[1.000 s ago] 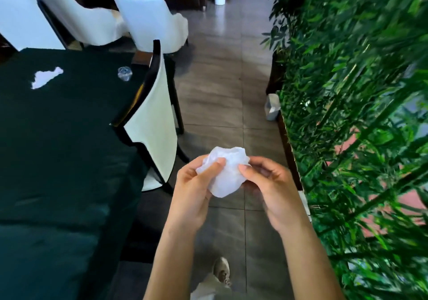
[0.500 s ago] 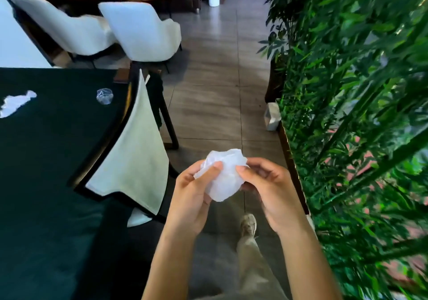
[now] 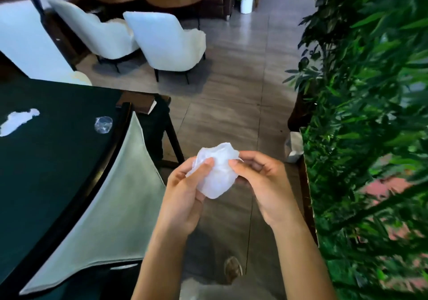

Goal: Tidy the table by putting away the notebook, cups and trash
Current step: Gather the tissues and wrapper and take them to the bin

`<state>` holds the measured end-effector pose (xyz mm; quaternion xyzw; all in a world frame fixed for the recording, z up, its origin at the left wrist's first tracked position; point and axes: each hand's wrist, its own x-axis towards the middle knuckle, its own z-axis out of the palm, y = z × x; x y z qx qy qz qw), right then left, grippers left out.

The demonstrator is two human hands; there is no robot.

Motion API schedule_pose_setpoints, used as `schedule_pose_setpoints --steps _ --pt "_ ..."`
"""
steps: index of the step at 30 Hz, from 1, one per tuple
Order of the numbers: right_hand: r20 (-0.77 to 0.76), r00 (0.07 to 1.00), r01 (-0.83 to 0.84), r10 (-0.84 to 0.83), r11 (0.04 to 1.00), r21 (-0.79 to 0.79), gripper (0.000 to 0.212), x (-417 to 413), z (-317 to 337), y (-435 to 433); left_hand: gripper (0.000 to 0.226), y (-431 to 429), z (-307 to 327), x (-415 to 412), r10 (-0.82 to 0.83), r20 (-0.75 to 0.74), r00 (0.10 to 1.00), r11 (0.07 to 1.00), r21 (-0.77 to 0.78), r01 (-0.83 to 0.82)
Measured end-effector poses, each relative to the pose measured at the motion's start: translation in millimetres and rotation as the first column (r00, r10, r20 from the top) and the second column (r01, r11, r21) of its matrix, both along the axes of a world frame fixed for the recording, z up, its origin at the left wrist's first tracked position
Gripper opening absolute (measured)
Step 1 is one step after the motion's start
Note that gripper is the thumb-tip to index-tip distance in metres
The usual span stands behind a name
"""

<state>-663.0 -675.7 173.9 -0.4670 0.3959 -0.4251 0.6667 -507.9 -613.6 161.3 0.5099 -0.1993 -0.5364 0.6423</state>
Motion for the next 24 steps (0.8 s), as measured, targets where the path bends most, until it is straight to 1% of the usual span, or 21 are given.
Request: schedule_pose_setpoints --steps 3,6,8,12,15,18,22,24 --pt "-0.014 0.999 -0.046 0.046 0.999 0.014 0.029 17.4 -3.8 -31.7 0.039 -27.3 -3.3 12.6 0.059 -0.023 0.998 0.998 0.024 -0.058" --pt "-0.019 0.997 -0.075 0.076 0.996 0.040 0.034 38.2 -7.0 -61.7 0.036 -51.6 -6.8 29.6 0.081 -0.016 0.997 0.997 0.022 -0.080" --pt "-0.020 0.997 -0.072 0.073 0.997 0.032 0.033 56.4 -9.0 -83.9 0.033 -69.3 -9.2 46.4 0.079 0.021 0.997 0.997 -0.002 -0.079" --pt "-0.044 0.996 -0.075 0.074 0.997 -0.012 0.022 100.9 -13.2 -128.7 0.027 -111.2 -14.9 86.7 0.093 0.125 0.988 0.994 -0.074 -0.084" --pt "-0.061 0.993 -0.101 0.098 0.994 -0.049 0.026 141.7 -13.4 -167.2 0.025 -147.7 -16.5 125.3 0.129 0.119 0.985 0.989 -0.094 -0.118" --pt "-0.073 0.985 -0.162 0.156 0.984 -0.077 0.032 185.9 -6.2 -204.5 0.029 -181.0 -13.4 166.8 0.176 0.112 0.978 0.980 -0.109 -0.164" --pt "-0.096 0.974 -0.215 0.206 0.972 -0.092 0.029 254.0 5.2 -248.7 0.032 -218.3 -6.3 231.7 0.259 0.081 0.963 0.962 -0.116 -0.249" --pt "-0.118 0.962 -0.260 0.247 0.959 -0.111 0.033 290.6 9.6 -266.4 0.031 -231.7 -4.1 266.9 0.303 0.065 0.951 0.949 -0.110 -0.295"
